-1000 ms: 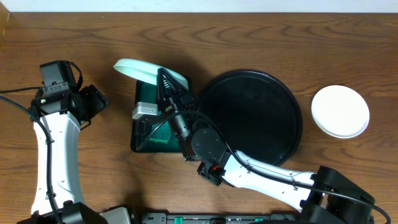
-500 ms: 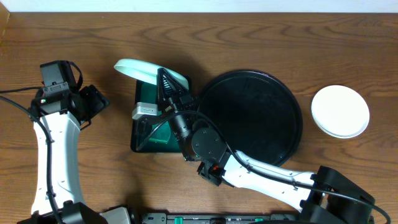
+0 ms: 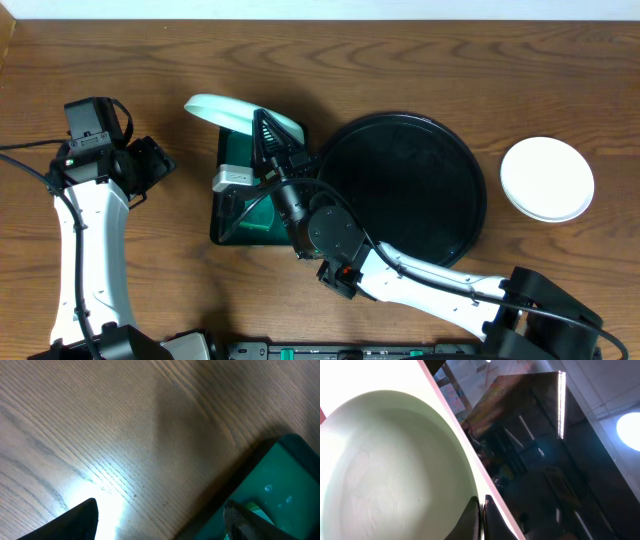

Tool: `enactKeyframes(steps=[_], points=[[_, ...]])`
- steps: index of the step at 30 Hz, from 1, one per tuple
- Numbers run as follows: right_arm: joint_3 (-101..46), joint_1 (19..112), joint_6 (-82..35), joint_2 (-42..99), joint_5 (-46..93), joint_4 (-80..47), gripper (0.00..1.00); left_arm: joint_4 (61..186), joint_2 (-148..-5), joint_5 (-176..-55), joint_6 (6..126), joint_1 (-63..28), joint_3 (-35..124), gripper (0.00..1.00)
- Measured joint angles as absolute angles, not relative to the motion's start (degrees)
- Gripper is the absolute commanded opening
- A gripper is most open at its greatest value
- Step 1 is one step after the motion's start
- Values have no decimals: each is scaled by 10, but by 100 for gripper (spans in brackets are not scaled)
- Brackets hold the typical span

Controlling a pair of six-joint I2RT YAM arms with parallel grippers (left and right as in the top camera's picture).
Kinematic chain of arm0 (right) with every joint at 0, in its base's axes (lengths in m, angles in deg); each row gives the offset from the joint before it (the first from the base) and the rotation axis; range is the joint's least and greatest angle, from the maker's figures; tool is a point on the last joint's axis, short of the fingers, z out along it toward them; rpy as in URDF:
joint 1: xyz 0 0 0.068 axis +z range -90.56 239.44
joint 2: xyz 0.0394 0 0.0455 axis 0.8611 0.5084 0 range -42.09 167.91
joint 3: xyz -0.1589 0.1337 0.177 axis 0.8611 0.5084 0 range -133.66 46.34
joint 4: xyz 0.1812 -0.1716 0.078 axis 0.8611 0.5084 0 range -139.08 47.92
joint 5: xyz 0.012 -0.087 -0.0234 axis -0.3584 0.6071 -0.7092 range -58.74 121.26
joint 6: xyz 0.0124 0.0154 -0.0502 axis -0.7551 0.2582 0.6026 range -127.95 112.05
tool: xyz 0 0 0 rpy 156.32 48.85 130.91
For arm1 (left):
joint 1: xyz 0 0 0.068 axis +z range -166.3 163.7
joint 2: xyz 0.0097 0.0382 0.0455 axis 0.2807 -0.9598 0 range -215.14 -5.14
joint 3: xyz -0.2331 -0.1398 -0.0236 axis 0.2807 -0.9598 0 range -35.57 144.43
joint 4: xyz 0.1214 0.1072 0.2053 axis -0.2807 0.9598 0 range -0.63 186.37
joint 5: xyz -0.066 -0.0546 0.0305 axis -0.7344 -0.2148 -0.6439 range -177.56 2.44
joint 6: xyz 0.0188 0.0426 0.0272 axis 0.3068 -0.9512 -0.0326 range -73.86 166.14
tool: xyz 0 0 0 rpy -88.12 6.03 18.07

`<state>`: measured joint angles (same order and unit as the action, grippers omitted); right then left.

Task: Clean dirty plates on tray and stack at the side
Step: 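Hold the plate tilted over the green tray to drain water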

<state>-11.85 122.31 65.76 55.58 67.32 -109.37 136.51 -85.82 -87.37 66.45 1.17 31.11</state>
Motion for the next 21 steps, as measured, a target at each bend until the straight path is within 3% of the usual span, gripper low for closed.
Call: enactKeyframes(steps=[14, 21], points=[[-119, 1223, 642, 556, 721, -1088, 1, 1365, -858, -874, 665, 12, 311, 80], [-119, 1222, 576, 556, 739, -1054, 1, 1365, -858, -874, 665, 12, 311, 80]])
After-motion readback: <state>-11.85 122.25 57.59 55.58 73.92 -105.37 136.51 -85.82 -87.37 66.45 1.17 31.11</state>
